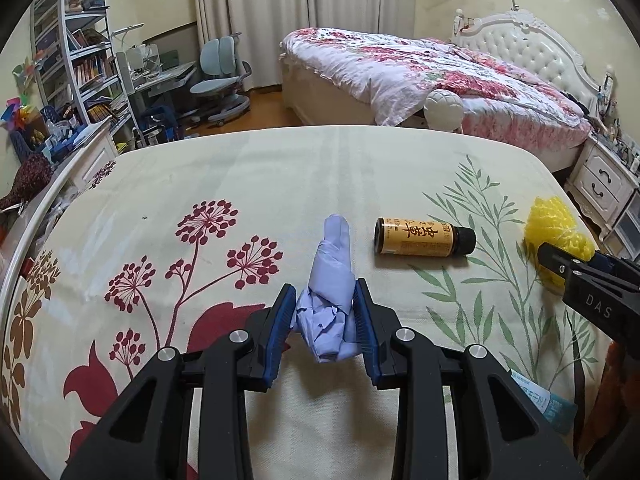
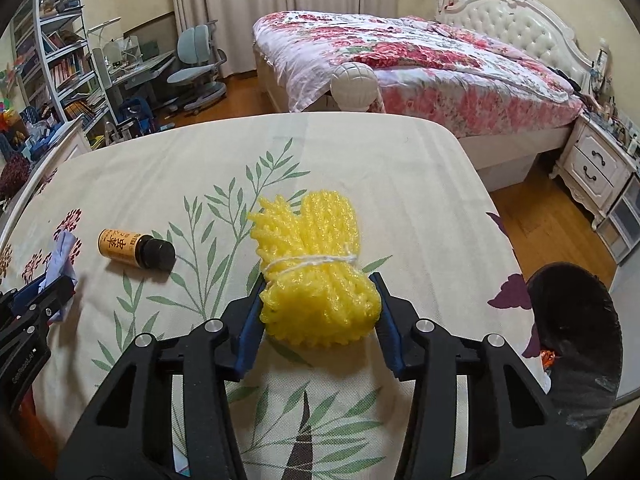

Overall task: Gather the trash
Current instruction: 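Carry the yellow sponge over the bin with the right tool while the left tool carries the lavender cloth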

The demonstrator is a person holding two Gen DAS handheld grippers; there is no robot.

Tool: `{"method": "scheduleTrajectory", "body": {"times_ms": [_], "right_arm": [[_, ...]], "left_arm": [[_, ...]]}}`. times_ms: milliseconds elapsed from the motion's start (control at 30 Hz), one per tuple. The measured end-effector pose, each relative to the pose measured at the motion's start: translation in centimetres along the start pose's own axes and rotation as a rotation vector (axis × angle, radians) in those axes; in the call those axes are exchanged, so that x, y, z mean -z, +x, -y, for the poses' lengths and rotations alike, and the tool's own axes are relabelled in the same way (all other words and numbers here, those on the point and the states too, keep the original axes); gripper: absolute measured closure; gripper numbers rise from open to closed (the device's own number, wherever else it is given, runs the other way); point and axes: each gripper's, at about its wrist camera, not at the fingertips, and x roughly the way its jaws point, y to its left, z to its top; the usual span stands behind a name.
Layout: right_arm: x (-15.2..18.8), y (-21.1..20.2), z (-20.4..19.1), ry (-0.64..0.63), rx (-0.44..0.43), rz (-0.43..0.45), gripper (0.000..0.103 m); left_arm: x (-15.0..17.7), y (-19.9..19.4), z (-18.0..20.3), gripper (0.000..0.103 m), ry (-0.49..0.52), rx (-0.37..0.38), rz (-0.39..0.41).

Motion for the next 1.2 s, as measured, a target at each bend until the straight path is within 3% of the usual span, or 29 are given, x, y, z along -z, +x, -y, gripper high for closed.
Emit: {"method": "scheduleTrajectory", "body": {"times_ms": [733, 1200], "right_arm": [[4.5, -5.4, 3.9, 0.062, 0.045, 0.047, 0.057], [7.0, -8.7, 8.4, 0.135, 0.088, 0.086, 0.057]], "left_arm": [[1.5, -3.2, 4.4, 0.07, 0.052, 0.069, 0.041], [2.5, -5.7, 9.5, 0.07, 0.116, 0.136, 0.078]]}}
